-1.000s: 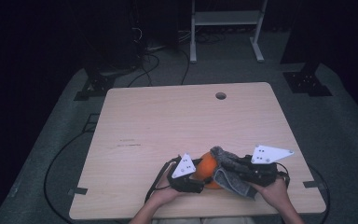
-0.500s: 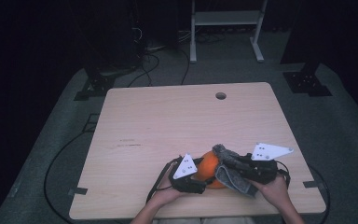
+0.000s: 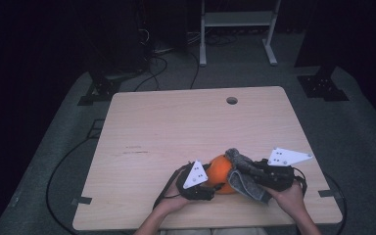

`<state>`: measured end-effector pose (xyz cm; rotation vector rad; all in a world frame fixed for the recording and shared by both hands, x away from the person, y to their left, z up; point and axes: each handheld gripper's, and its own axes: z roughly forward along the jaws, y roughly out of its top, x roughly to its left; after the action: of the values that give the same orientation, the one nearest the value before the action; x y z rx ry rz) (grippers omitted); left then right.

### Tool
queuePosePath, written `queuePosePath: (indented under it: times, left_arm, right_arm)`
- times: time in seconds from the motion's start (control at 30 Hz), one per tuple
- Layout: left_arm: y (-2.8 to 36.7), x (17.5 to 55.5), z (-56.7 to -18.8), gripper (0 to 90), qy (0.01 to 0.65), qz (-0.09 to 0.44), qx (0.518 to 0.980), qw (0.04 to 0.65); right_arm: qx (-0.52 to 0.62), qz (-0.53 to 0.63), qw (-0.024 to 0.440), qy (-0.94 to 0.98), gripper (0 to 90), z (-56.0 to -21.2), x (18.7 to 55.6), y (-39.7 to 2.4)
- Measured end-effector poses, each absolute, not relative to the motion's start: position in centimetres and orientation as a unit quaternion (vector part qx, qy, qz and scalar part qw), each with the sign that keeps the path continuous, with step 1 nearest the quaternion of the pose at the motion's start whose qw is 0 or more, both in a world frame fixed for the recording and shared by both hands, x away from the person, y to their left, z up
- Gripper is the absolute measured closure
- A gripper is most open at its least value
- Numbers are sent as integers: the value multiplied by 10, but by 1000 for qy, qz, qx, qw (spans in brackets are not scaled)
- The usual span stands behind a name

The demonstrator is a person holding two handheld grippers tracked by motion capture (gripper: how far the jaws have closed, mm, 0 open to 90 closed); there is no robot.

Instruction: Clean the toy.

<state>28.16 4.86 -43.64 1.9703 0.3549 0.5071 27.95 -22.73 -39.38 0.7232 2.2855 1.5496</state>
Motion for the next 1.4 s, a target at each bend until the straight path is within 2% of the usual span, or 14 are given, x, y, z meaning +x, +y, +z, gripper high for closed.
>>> queuePosePath:
  times: [0.13,0.2,0.4,0.67,0.8,0.9,0.97,1.07,1.13,1.27,1.33,1.4]
  left_arm:
    - [57,279,-422,351,150,266,822,481]
    - [61,282,-424,348,161,262,826,471]
    - [66,287,-432,253,169,207,853,448]
    - [70,279,-422,302,123,113,863,476]
    - [73,285,-408,284,121,103,847,508]
    - [69,298,-397,166,146,122,831,523]
    - [62,308,-395,139,151,121,837,511]
    - [48,320,-402,126,148,123,866,461]
    - [42,325,-410,115,149,100,879,441]
    - [37,327,-423,103,172,69,878,441]
    - [35,321,-429,111,160,69,878,445]
    - [34,316,-429,179,148,83,880,443]
  right_arm:
    - [273,551,129,778,776,-396,294,-221]
    - [282,547,117,779,776,-398,305,-213]
    - [292,529,86,792,771,-417,319,-203]
    - [287,503,83,811,768,-431,304,-226]
    - [268,504,81,817,765,-434,298,-231]
    - [255,507,80,819,762,-435,296,-233]
    - [252,511,75,819,762,-437,296,-233]
    - [250,513,72,818,762,-437,296,-234]
    - [249,511,69,820,762,-437,296,-235]
    - [254,514,57,817,760,-440,295,-242]
    - [261,518,56,812,760,-440,295,-248]
    - [267,519,63,809,760,-439,294,-254]
